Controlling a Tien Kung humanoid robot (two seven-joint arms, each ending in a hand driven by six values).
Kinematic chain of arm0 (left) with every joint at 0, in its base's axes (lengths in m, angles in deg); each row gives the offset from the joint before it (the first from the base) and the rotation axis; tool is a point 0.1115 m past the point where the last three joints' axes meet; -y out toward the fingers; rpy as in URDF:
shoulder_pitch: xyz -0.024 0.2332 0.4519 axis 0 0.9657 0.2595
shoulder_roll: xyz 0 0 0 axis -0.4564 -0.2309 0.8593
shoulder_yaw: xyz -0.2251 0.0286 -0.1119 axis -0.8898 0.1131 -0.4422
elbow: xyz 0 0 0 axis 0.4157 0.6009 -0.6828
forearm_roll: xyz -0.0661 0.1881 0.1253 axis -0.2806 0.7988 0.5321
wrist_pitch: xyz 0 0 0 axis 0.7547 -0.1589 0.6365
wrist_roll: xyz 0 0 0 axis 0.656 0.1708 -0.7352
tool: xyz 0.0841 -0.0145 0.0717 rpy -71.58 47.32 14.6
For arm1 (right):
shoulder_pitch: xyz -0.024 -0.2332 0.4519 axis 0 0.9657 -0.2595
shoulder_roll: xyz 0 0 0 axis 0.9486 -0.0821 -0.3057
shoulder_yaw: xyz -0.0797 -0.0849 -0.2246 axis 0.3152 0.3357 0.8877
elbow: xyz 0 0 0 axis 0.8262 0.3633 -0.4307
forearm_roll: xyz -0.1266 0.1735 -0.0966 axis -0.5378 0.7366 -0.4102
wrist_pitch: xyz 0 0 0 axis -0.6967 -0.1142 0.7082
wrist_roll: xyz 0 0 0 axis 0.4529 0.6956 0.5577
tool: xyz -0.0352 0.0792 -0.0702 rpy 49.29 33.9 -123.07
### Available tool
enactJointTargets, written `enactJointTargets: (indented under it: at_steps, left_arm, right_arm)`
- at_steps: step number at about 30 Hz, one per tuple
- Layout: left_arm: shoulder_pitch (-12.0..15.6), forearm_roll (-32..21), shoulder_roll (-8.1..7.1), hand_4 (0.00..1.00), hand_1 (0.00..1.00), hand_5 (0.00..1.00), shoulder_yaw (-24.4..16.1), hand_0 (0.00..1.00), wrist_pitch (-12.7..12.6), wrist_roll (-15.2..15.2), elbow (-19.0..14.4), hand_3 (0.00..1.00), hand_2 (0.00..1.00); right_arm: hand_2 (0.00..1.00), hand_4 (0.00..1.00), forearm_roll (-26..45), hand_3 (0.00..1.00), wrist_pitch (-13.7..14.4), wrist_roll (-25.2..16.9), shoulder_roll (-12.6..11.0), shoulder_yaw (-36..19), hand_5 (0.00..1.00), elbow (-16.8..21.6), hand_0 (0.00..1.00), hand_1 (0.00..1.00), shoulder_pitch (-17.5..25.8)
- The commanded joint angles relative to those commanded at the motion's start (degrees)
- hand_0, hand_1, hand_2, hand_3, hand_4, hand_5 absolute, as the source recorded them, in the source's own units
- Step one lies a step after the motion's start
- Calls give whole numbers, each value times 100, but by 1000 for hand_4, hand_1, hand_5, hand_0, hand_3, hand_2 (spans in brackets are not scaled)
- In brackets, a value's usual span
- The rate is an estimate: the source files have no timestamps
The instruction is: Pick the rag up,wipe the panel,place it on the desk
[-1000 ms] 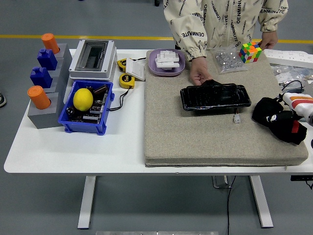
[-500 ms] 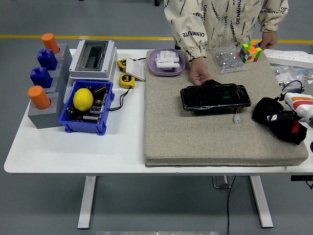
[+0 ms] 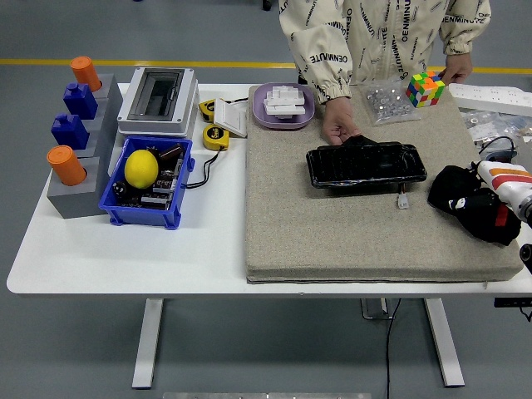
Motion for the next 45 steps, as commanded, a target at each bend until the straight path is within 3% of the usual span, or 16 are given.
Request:
enactJointTargets:
  at_steps: [3, 4, 9, 10, 15, 16, 21, 22, 27, 28, 33, 34, 45]
  left_arm:
    - [-2, 1, -2, 636, 635, 447, 6, 604, -1, 0, -2, 560, 637]
    - [-2, 1, -3, 636, 635, 446, 7, 603, -1, 0, -4, 561, 637]
    - [1, -4, -5, 636, 635, 446, 17, 603, -1, 1, -4, 561, 637]
    - [4, -4, -5, 636, 635, 446, 19, 602, -1, 1, -5, 561, 638]
    - [12, -10, -7, 636, 635, 446, 30, 602, -1, 2, -5, 561, 638]
    - [14, -8, -7, 637, 635, 446, 30, 603, -1, 2, -5, 561, 637]
    - [20, -6, -7, 637, 635, 446, 33, 603, -1, 3, -6, 561, 637]
    - [19, -9, -7, 637, 635, 447, 38, 603, -1, 4, -6, 561, 638]
    - [14, -11, -11, 637, 635, 447, 50, 603, 0, 3, -10, 561, 638]
    - [13, -9, -12, 637, 635, 447, 49, 603, -1, 2, -10, 561, 637]
    - [7, -5, -13, 637, 635, 447, 40, 603, -1, 2, -12, 561, 637]
    - [6, -4, -12, 636, 636, 446, 37, 603, -1, 2, -11, 561, 637]
    - [5, 16, -4, 636, 636, 446, -7, 602, -1, 2, -8, 560, 636]
  right_arm:
    - [709, 998, 14, 683, 105, -35, 12, 13, 568, -31, 625, 657, 8]
    - [660, 998, 24, 581, 146, -50, 16, 17, 489, -38, 520, 597, 12]
    - [660, 998, 44, 581, 308, -103, 39, 35, 489, -73, 520, 597, 24]
    - [574, 998, 52, 525, 353, -117, 48, 40, 430, -84, 434, 540, 30]
    - [574, 998, 57, 525, 472, -155, 75, 51, 430, -126, 434, 540, 51]
    - [521, 917, 58, 493, 486, -157, 78, 50, 328, -132, 385, 480, 56]
    - [521, 917, 28, 493, 548, -158, 78, 41, 328, -157, 385, 480, 69]
    - [468, 849, 19, 462, 566, -160, 75, 38, 241, -161, 305, 429, 68]
    - [468, 849, -25, 462, 634, -167, 66, 28, 241, -166, 305, 429, 73]
    - [446, 867, -36, 441, 649, -168, 63, 27, 159, -165, 265, 397, 71]
    - [446, 867, -74, 441, 734, -148, 45, 13, 159, -149, 265, 397, 54]
    - [421, 938, -79, 416, 737, -144, 40, 10, 94, -143, 226, 365, 49]
    - [398, 951, -172, 398, 683, -74, -70, -55, 81, 118, 210, 342, 11]
